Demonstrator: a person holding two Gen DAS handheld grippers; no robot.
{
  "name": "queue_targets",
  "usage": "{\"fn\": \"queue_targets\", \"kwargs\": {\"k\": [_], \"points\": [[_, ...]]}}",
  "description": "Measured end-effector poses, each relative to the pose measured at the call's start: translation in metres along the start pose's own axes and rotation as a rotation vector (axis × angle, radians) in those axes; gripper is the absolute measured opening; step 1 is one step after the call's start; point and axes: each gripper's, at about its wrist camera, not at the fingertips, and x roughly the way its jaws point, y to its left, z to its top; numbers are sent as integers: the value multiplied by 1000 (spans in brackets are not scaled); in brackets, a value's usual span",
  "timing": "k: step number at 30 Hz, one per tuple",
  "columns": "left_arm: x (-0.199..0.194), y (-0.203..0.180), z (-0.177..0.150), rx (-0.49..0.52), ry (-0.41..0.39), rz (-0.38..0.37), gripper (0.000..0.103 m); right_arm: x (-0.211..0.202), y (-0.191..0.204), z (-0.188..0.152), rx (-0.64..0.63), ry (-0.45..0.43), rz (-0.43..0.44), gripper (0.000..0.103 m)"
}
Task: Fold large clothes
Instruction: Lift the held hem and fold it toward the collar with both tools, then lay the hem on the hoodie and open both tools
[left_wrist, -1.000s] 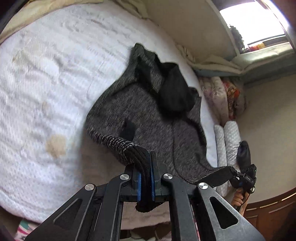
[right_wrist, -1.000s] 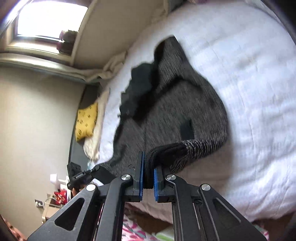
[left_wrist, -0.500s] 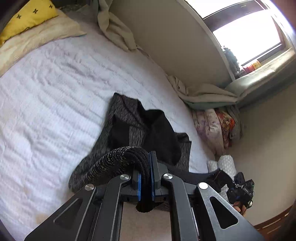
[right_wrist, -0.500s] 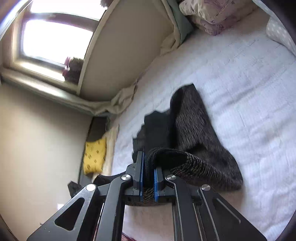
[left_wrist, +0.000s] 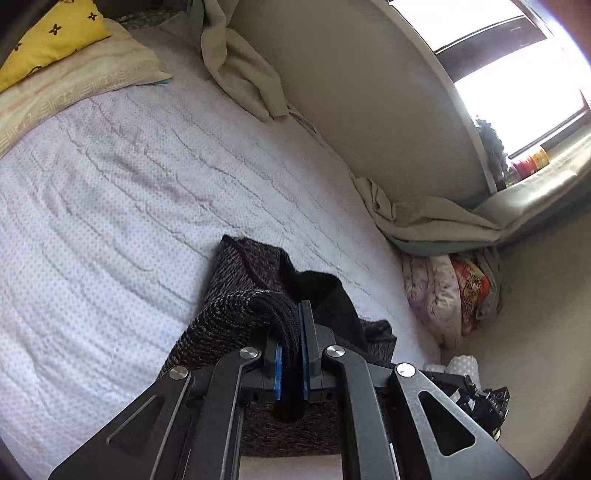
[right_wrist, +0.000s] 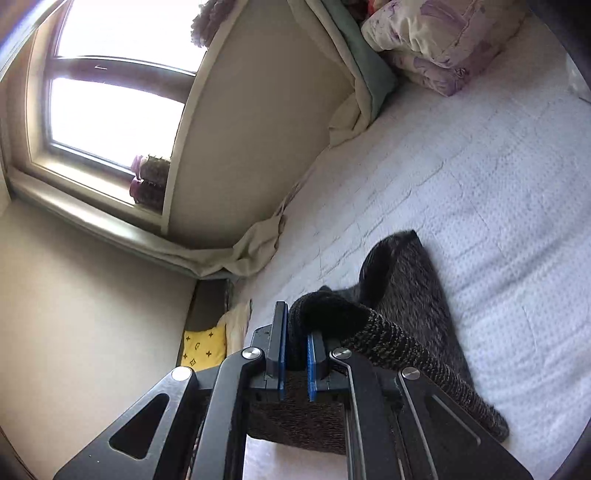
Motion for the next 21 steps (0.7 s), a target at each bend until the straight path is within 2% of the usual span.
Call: {"fn": "queue_targets", "kwargs": {"k": [13,21], "points": [[52,1,20,-10,25,41,10,32,-43,26,37,-6,-14,4],[91,29,25,-87,70,80,10,64,-67,33,54,25,-80,4]]}}
